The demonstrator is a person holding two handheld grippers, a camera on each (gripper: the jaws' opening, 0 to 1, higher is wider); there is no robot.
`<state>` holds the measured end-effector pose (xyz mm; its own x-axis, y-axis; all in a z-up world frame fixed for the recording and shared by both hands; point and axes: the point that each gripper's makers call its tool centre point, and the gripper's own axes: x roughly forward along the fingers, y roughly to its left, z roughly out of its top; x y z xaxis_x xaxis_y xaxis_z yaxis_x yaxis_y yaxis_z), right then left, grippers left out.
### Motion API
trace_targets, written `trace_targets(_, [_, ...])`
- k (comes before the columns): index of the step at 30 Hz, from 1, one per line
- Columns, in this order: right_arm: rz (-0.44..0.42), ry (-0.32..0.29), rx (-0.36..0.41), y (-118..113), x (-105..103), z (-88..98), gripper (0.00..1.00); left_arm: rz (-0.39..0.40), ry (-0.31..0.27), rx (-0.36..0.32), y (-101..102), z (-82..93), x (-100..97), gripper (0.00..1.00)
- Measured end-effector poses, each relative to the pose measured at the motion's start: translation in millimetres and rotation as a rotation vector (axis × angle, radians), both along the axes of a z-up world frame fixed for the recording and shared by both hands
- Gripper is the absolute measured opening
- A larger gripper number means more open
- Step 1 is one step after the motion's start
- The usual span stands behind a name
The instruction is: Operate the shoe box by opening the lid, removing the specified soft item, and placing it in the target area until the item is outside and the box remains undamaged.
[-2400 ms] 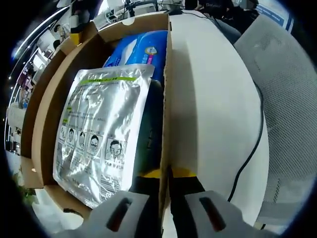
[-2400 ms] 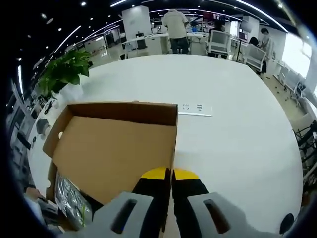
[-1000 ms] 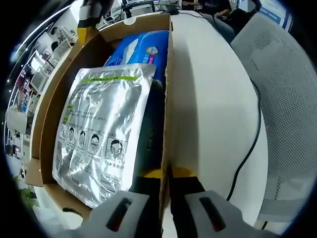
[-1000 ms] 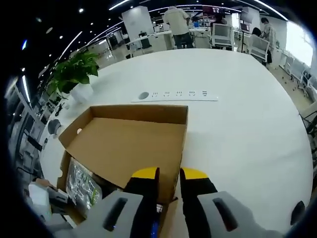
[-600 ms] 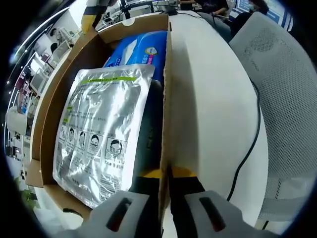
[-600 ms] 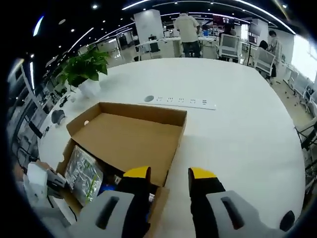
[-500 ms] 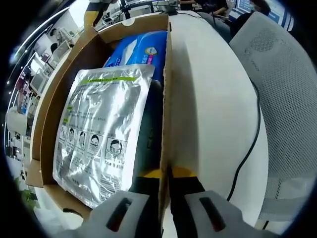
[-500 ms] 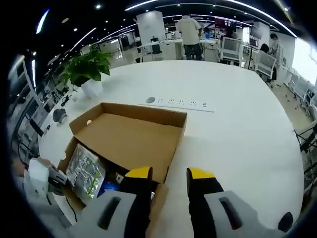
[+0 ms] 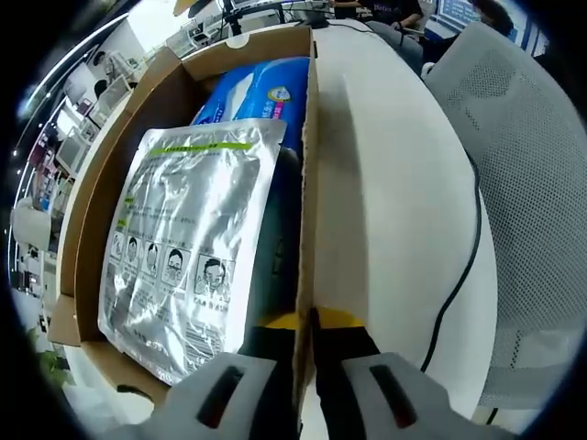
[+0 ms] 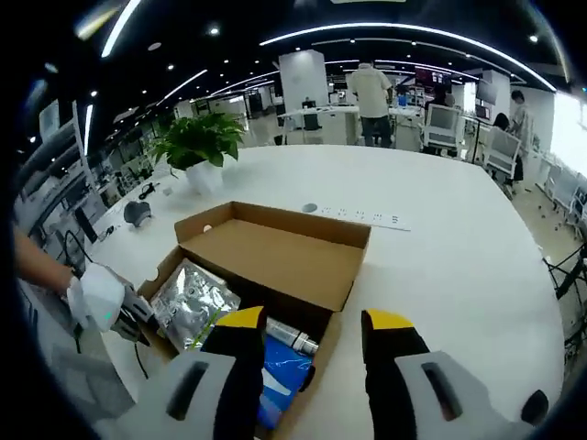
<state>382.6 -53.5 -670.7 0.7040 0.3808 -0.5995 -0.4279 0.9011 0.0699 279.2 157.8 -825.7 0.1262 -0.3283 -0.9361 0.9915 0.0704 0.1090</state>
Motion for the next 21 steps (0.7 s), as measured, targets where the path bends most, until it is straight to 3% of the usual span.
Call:
trace_targets(2, [0.007,0.001,-0.006,-2,-3,-1.8,0.46,0.000,-0.001,0.000,0,-0.2,0.1,0.02])
trace_targets(4, [0.006,0.017,0.048,0,-6,-0.4,0.46,0.000,-0.001,0.000,0,-0.2,0.1,0.02])
trace_targets(8, [-0.006,0.058,0.174,8,-10,4.5,0.59,0.002,-0.002,0.001,0,-0.8,0.4,0.02])
trace_targets(12, [0.008,0.077,0.270,16,-16,11.0,0.58,0.004,-0.001,0.001,1,-0.9,0.5,0.02])
trace_targets(19, [0.033,0.089,0.317,23,-22,14.2,0.61,0.003,-0.001,0.000,0,-1.4,-0.3,0.02])
trace_targets(21, [0.042,0.083,0.279,22,-23,11.9,0.58,0.003,-0.002,0.000,1,-1.5,-0.7,0.02])
